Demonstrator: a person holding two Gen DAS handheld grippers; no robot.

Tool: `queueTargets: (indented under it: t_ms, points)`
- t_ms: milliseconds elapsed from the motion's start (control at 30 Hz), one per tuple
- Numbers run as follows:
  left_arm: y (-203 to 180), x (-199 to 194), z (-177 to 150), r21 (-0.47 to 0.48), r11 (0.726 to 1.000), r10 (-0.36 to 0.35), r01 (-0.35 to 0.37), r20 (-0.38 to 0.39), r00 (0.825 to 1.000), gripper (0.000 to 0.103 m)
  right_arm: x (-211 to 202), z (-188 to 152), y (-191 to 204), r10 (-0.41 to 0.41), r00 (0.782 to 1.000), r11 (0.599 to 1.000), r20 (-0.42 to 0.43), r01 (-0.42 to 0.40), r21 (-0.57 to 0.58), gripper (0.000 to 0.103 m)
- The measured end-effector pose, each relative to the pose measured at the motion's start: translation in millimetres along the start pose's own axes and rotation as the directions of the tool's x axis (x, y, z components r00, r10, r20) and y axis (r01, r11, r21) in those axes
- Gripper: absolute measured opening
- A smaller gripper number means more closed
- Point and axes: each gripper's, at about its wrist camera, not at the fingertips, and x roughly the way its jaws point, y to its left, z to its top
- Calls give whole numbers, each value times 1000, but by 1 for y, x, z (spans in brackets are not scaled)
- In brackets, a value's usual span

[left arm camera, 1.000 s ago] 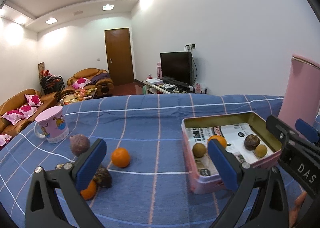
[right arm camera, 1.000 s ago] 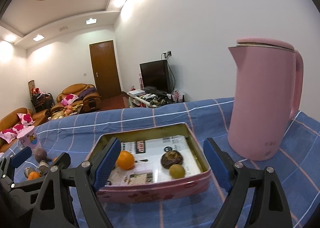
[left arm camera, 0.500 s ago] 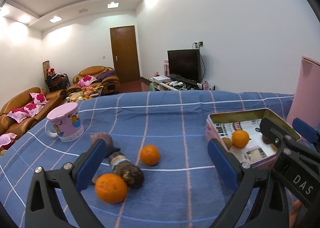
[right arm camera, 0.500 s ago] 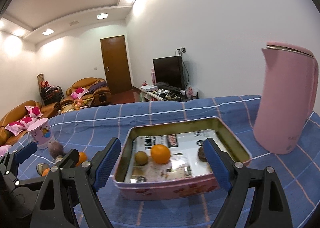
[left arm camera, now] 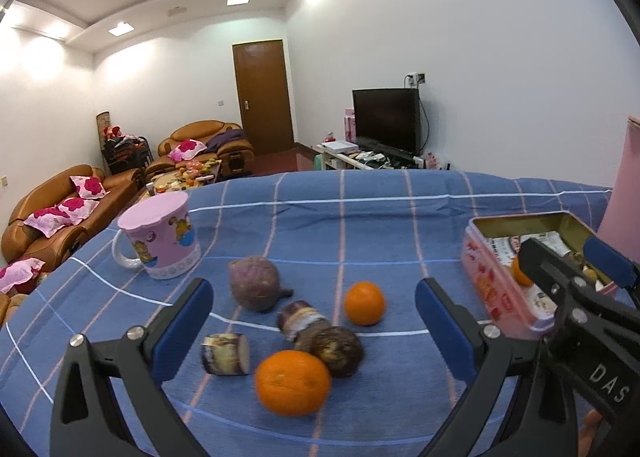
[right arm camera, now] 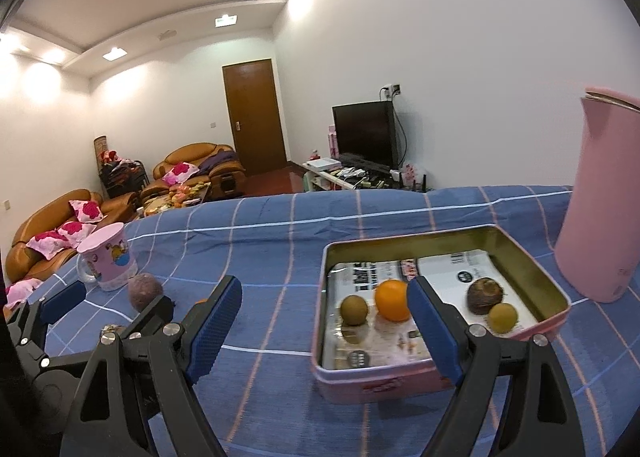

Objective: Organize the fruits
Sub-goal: 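Withdraw both open grippers from the tin toward the loose fruits on the bedspread, then grasp a large orange with the right gripper while the left grasps a wrapped cylindrical item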

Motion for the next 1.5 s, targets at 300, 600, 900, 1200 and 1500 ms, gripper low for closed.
queueTargets:
  t_ms: [300,600,900,1200,1500]
  points:
    - [71,19,6,-28,989,142,-143,-30,989,103,13,-5,24,84,993,996,-85,-87,-21,86]
    - [144,36,1,-149,966,200,-213,-94,975,103,29,-23,73,280,926,955,-253,-295,-24,85]
    - [149,46,-3,-154,968,179,-200,-143,973,103,50,-45,127,355,837,916,-417,-400,-22,73]
    - [139,45,-3,-122,979,146,-164,-141,979,103,74,-49,143,323,816,933,-479,-359,18,60]
    - [134,48,-6,-120,989,62,-81,-158,986,103,57,-50,130,345,810,923,-474,-386,12,49]
